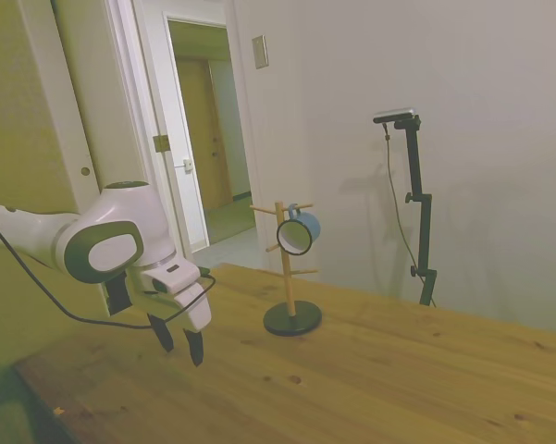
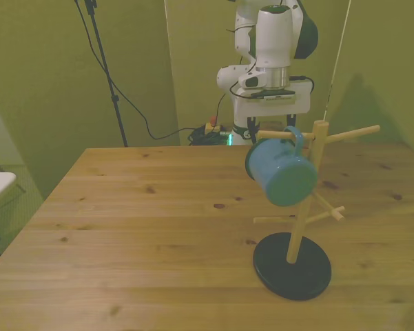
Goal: Unload the mug
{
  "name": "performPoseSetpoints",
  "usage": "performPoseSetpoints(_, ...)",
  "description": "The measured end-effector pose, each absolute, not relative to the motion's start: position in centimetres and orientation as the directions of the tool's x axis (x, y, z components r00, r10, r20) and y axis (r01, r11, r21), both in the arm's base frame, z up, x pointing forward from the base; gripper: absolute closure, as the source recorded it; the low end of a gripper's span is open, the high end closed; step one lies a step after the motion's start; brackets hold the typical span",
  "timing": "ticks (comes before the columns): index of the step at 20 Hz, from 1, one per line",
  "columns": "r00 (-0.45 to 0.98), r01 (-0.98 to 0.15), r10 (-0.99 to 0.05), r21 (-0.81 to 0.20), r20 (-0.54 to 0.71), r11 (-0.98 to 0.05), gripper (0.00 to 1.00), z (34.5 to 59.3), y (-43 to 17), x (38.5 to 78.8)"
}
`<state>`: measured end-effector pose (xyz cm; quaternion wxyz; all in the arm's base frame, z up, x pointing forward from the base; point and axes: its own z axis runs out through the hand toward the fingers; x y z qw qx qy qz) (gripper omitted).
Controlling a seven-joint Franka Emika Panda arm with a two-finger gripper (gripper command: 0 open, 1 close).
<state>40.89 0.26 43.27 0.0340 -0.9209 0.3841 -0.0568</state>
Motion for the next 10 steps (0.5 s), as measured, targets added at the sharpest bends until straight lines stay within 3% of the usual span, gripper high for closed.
performPoseSetpoints(4,0.690,-0.701,-0.715,-0.141,0.116,-0.699,0.00,44.1,-0.1,41.6)
performPoseSetpoints(10,0.652,-0.674,-0.723,-0.262,0.229,-0.691,0.00,49.6,-0.7,46.1)
